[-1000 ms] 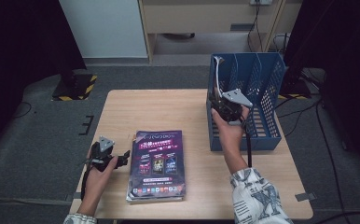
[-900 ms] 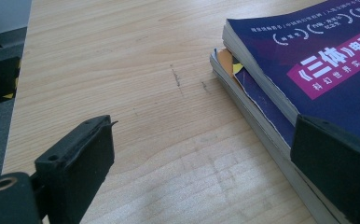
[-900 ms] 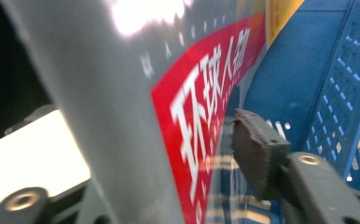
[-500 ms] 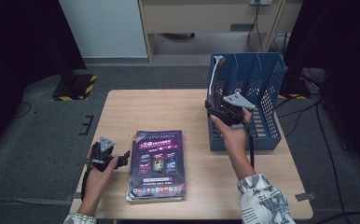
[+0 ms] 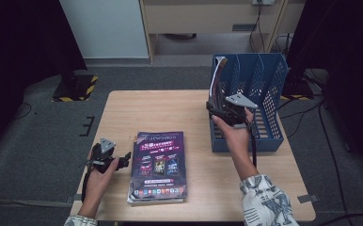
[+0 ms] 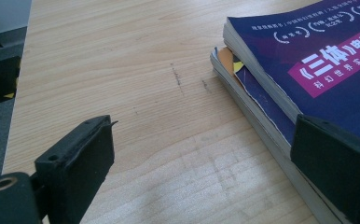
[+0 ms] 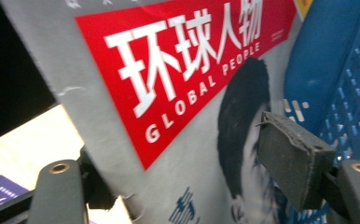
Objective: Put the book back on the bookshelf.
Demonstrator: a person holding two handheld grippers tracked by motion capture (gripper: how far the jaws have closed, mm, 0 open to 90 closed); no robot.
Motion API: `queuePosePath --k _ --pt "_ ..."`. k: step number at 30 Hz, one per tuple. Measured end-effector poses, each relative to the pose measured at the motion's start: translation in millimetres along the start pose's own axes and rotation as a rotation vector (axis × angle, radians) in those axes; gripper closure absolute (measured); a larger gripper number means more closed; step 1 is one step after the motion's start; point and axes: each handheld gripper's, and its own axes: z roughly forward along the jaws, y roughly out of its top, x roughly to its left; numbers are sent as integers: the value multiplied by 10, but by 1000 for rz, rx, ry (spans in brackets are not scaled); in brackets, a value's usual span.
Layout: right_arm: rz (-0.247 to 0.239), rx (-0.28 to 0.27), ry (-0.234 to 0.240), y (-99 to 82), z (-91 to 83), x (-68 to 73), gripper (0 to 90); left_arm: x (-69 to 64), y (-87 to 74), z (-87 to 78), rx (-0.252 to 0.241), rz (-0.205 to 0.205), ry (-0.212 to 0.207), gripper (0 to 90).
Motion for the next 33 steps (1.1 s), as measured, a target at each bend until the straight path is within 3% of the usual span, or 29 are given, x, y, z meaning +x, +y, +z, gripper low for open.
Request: queuePosePath --k 16,19,24,30,33 --pt "8 -7 61 -122 -163 22 170 3 -8 3 0 -5 -7 59" --pt "-9 -7 70 -135 -197 26 152 7 -8 5 -2 -5 -9 58" --pt "-12 -6 116 -241 -382 51 124 -4 -5 2 -7 4 -18 58" --pt "-8 7 176 -402 -476 118 150 -12 -12 -18 -11 -4 -16 56" --pt "-35 24 200 -446 -522 166 151 -8 -8 -25 -13 3 -17 56"
